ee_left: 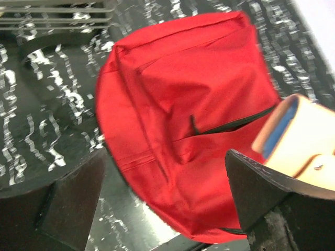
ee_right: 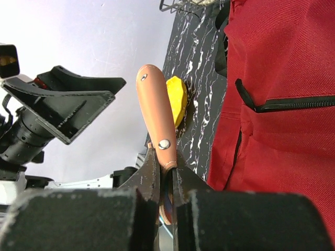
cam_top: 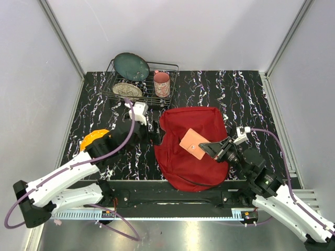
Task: Pack the student bag
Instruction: Pick up the personal item from the center of the board.
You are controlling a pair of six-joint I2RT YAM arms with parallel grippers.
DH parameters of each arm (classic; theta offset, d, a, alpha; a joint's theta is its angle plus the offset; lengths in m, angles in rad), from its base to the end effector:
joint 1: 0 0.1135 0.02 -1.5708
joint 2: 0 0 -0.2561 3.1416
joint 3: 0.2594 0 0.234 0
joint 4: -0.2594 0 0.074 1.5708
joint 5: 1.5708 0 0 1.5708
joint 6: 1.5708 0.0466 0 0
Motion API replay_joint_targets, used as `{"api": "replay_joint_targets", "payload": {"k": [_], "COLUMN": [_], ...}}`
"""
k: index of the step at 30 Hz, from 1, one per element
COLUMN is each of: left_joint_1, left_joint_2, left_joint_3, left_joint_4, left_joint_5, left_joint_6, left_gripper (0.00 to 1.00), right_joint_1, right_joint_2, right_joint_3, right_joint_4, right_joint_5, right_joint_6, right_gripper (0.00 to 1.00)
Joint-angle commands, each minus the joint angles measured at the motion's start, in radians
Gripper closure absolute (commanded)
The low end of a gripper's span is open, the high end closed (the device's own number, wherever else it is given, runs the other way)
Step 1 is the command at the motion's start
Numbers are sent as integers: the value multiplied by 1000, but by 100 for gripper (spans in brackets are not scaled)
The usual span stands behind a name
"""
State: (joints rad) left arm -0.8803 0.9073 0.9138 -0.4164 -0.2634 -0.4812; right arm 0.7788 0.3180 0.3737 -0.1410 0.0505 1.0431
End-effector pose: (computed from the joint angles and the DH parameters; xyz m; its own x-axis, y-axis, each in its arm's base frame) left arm 0.1349 -0.1443 0.3293 -0.4991 -0.0975 -0.8610 0.4075 0.8505 -0.3325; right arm 0.0866 0.0821 0.2558 -0.6057 0.6145 -0.5054 -0.2828 0.4274 0.8587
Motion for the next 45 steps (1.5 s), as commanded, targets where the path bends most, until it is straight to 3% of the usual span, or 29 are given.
{"api": "replay_joint_targets", "payload": {"k": [1, 8, 15, 19, 20, 23, 32, 40, 45], "left_joint_1": [-72, -71, -40, -39, -37, -37, -37, -20, 30], "left_joint_2": [42, 65, -18, 50, 73, 172, 226, 232, 206], "left_joint_3": [53, -13, -72, -58, -43, 25, -41, -67, -160], "left_joint_4": [-145, -90, 96, 185, 188, 162, 410, 524, 735], "left_joint_5": [-396, -537, -255, -33, 83, 249, 525, 636, 760], "left_joint_6": [-40, -142, 31, 70, 82, 107, 41, 29, -112], "left_gripper": [1, 1, 1, 1, 1, 1, 1, 1, 1], "right_joint_1": [5, 5, 5, 5, 5, 5, 5, 5, 5], "right_joint_2": [30, 65, 133, 187, 191, 202, 239, 182, 197], "right_joint_3": [14, 36, 59, 79, 77, 54, 67, 8, 5], "right_joint_4": [34, 0, 38, 96, 127, 214, 265, 328, 356], "right_joint_5": [3, 34, 74, 45, 28, -10, -126, -135, -195], "right_joint_6": [14, 8, -9, -26, -23, -14, -26, 11, 12], "right_gripper": [100, 100, 100, 100, 100, 100, 100, 100, 100]}}
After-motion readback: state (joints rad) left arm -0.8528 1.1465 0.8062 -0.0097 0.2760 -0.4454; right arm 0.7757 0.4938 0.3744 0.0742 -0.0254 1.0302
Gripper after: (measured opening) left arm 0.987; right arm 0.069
